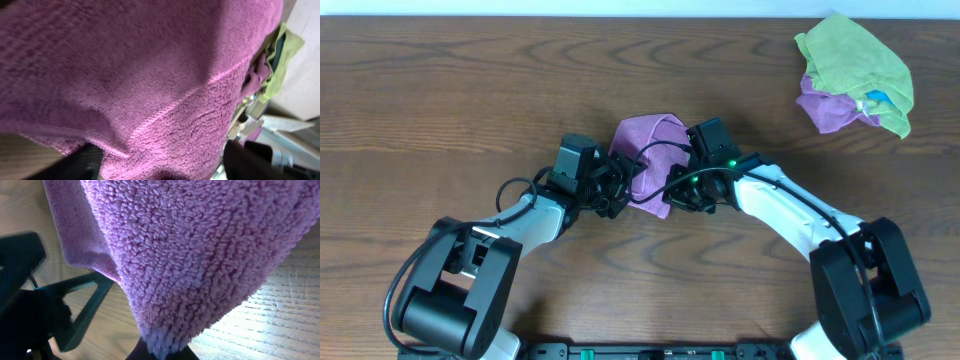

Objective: Fold the cloth
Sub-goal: 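Grasp the pink cloth's left edge with the left gripper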

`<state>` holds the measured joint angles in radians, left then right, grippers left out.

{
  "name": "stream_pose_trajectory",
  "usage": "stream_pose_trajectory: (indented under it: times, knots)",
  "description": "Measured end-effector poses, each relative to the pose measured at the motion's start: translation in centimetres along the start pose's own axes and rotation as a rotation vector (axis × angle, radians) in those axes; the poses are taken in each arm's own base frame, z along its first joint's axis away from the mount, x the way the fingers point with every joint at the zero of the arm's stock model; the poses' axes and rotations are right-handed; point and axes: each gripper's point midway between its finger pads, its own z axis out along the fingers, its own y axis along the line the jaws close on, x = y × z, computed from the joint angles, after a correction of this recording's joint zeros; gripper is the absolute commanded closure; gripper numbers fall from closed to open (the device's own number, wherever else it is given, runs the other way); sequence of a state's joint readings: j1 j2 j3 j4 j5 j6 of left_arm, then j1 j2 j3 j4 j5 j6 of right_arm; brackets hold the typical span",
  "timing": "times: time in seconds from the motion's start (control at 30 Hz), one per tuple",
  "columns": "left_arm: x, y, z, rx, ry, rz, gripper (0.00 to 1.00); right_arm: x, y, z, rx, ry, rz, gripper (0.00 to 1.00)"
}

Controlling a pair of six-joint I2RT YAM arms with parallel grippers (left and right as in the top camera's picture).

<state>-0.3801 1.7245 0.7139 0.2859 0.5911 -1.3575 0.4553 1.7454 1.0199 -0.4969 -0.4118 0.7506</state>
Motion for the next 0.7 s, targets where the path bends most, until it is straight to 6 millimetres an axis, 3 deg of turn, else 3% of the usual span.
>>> stream_pose_trajectory:
  times: [0.03,0.33,0.4,0.47,0.7]
  knots:
    - [-0.1,0.0,0.0,-0.001,-0.004,0.003,0.47,0.0,0.0,0.0,0.0,0.0,0.0,0.99]
    - [-0.6,0.7,0.0,-0.029,-0.038,-0.007,0.91,0.0,0.0,0.0,0.0,0.001,0.0,0.99]
    - [-0.7,0.7,0.0,-0.031,-0.04,0.003,0.88,0.0,0.0,0.0,0.0,0.001,0.0,0.99]
    - [-0.6,0.9,0.0,-0.039,-0.04,0.011,0.75,0.0,0.0,0.0,-0.001,0.002,0.0,0.99]
    - [-0.5,1.4,0.0,-0.06,-0.035,0.027,0.64,0.1,0.1,0.0,-0.005,0.005,0.0,0.99]
